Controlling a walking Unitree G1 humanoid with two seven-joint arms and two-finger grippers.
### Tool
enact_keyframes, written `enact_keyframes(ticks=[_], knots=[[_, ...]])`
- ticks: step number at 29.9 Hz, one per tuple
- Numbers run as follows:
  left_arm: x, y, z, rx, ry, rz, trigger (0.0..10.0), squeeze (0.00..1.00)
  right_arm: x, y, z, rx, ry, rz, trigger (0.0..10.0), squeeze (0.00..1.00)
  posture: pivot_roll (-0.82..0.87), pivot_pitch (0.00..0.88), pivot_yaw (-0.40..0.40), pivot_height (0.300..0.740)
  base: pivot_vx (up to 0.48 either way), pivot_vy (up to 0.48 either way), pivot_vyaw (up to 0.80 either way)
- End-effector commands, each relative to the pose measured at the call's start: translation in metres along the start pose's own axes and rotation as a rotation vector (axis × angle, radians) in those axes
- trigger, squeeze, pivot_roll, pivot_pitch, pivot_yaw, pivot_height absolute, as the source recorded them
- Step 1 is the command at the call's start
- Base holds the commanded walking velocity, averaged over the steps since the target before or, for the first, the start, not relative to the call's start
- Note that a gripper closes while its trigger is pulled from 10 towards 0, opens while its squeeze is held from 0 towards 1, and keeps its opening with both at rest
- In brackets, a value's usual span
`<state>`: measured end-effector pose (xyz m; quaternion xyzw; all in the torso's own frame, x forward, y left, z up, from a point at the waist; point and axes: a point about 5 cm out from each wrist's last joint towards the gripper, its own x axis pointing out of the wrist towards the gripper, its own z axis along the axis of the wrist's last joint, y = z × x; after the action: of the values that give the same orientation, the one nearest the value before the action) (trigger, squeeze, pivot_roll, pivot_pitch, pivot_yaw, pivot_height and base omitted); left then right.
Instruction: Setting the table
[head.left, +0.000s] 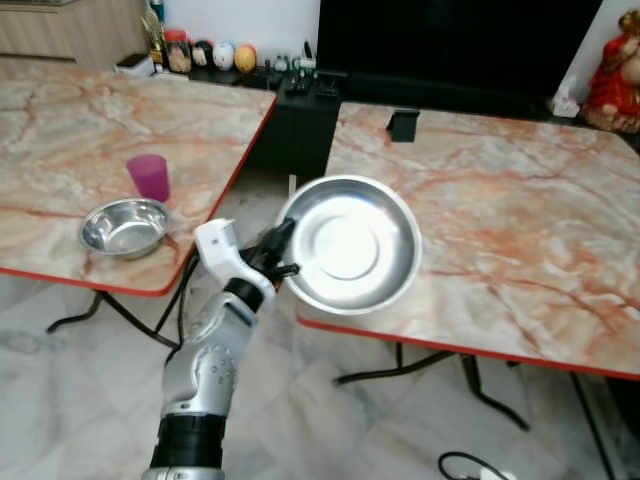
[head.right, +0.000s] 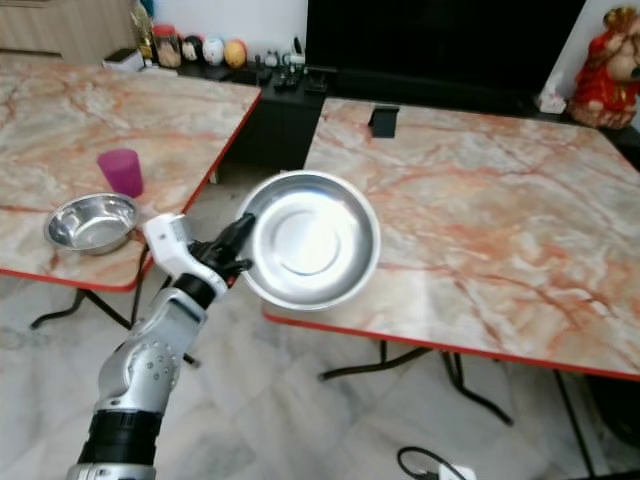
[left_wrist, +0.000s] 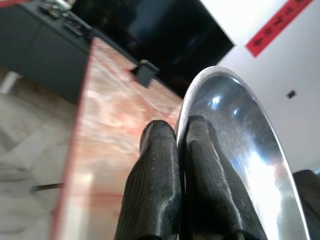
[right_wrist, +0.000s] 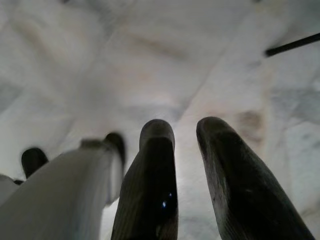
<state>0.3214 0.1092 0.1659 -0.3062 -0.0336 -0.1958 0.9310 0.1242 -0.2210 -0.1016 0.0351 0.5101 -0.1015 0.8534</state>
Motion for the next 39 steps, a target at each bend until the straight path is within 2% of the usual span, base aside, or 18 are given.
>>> enact_keyframes(ticks=[1,12,16,22,25,29,35,39], knots=[[-0.0022,0.0045,0.0046,0.026,-0.010,0.014,10.0,0.00,0.0000,0.0060,-0.0030,0.017,0.009,0.015,10.0,0.00,0.15,0.000,-0.087,0.727,0.000,-0.412,0.00],[-0.0024,0.0073,0.0048,0.055,0.005,0.015,10.0,0.00,0.0002,0.0046,-0.0012,0.020,0.004,0.011,10.0,0.00,0.14,0.000,-0.086,0.727,0.000,-0.412,0.00],[0.0001,0.0068,0.0036,0.100,0.023,0.006,10.0,0.00,0.0004,0.0041,0.0001,0.018,0.001,0.011,10.0,0.00,0.15,0.000,-0.092,0.727,0.000,-0.410,0.00],[0.0016,0.0048,0.0022,0.123,0.031,-0.001,10.0,0.00,0.0006,0.0040,0.0014,0.013,-0.001,0.013,10.0,0.00,0.15,0.000,-0.094,0.727,0.000,-0.411,0.00],[0.0008,0.0044,-0.0018,0.173,0.061,-0.015,10.0,0.00,0.0007,0.0041,0.0019,0.011,-0.003,0.013,10.0,0.00,0.15,0.000,-0.093,0.727,0.000,-0.414,0.00],[0.0018,0.0038,-0.0020,0.184,0.064,-0.018,10.0,0.00,0.0008,0.0041,0.0024,0.009,-0.003,0.014,10.0,0.00,0.15,0.000,-0.094,0.727,0.000,-0.411,0.00],[0.0028,0.0054,-0.0008,0.211,0.067,-0.013,10.0,0.00,0.0009,0.0045,0.0030,0.009,-0.005,0.015,10.0,0.00,0.15,0.000,-0.092,0.727,0.000,-0.406,0.00],[0.0038,0.0102,-0.0010,0.261,0.088,0.019,10.0,0.00,0.0010,0.0049,0.0035,0.012,-0.006,0.015,10.0,0.00,0.15,0.000,-0.091,0.727,0.000,-0.137,0.00]])
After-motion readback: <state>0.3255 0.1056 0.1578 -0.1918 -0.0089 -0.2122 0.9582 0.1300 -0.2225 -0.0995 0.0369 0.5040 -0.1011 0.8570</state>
